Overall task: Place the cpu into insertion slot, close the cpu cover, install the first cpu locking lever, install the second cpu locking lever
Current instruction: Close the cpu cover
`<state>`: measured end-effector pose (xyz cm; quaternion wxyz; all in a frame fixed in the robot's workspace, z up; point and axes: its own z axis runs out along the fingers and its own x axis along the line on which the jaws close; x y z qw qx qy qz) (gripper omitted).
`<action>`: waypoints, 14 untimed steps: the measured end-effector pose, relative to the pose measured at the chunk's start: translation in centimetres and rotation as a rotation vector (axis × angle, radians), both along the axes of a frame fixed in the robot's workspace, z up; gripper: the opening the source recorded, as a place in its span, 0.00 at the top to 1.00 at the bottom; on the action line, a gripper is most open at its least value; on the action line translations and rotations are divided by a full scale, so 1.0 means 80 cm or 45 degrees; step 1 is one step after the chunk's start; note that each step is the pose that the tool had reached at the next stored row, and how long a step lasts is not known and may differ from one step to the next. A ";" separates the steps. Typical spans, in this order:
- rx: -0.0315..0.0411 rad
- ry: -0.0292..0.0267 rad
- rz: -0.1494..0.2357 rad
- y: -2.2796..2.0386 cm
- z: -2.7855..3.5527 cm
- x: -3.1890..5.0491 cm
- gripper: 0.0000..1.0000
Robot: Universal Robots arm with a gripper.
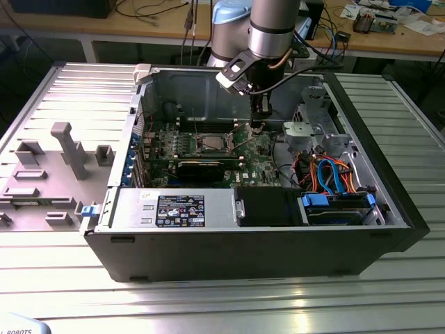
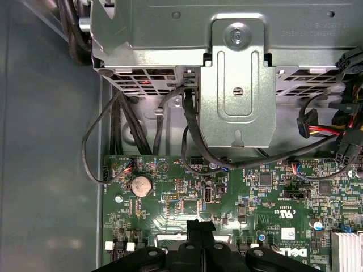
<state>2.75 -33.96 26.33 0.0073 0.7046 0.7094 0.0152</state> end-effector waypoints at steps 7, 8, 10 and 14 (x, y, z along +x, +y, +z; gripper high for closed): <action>0.0000 0.0001 0.000 0.0000 -0.0010 0.011 0.89; -0.0001 0.0004 0.000 0.0000 -0.0017 0.012 0.89; 0.0000 0.0017 0.000 0.0000 -0.0049 0.014 0.89; 0.0000 0.0070 0.000 0.0000 -0.0176 0.016 0.89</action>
